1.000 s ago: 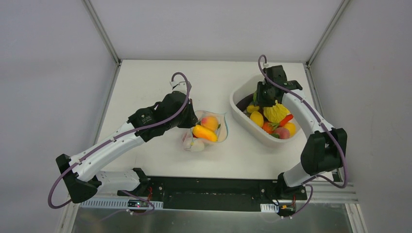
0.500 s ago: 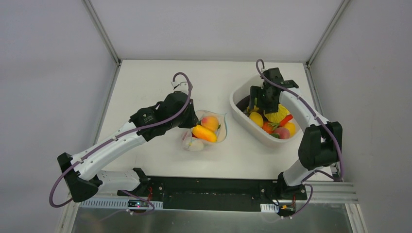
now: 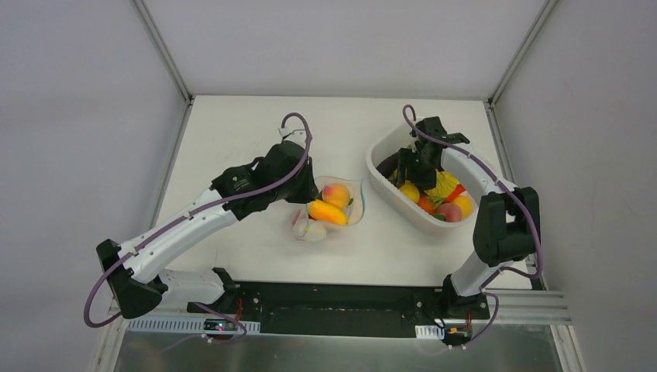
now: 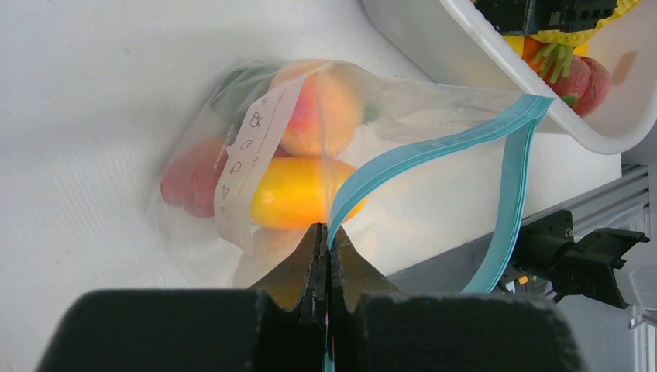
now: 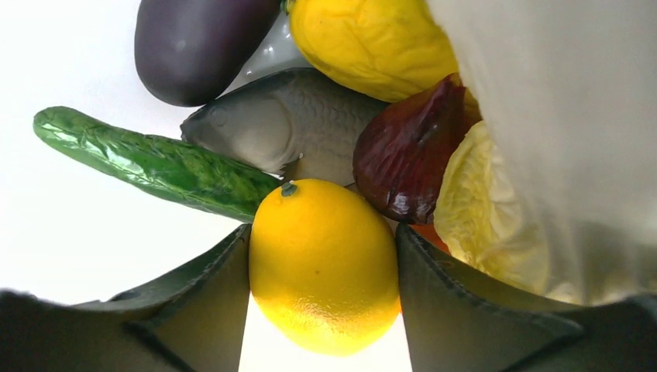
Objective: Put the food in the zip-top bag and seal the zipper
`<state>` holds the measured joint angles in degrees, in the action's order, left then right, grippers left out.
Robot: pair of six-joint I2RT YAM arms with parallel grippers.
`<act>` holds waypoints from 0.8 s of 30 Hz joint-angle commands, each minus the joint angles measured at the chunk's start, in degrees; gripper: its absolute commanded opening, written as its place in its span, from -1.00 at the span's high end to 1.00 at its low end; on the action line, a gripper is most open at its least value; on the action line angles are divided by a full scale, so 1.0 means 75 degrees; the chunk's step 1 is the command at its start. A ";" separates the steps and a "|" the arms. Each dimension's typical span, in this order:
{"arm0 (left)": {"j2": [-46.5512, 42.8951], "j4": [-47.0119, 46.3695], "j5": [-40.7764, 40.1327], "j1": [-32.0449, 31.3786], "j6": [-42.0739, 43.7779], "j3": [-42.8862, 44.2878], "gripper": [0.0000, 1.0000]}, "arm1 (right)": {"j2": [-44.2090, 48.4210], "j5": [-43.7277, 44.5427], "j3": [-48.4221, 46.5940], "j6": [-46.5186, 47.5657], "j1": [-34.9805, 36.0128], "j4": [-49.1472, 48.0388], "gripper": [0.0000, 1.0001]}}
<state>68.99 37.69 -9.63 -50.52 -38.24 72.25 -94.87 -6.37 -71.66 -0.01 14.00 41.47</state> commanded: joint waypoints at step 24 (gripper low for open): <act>-0.0294 -0.0384 0.0398 0.0046 -0.0282 -0.0307 1.00 | 0.2426 0.0169 0.0026 -0.0635 -0.0087 -0.1356 0.34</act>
<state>65.82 36.93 -8.67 -50.52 -39.90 69.23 -80.99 -6.33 -71.48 -3.84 13.74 35.07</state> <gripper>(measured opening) 0.008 0.636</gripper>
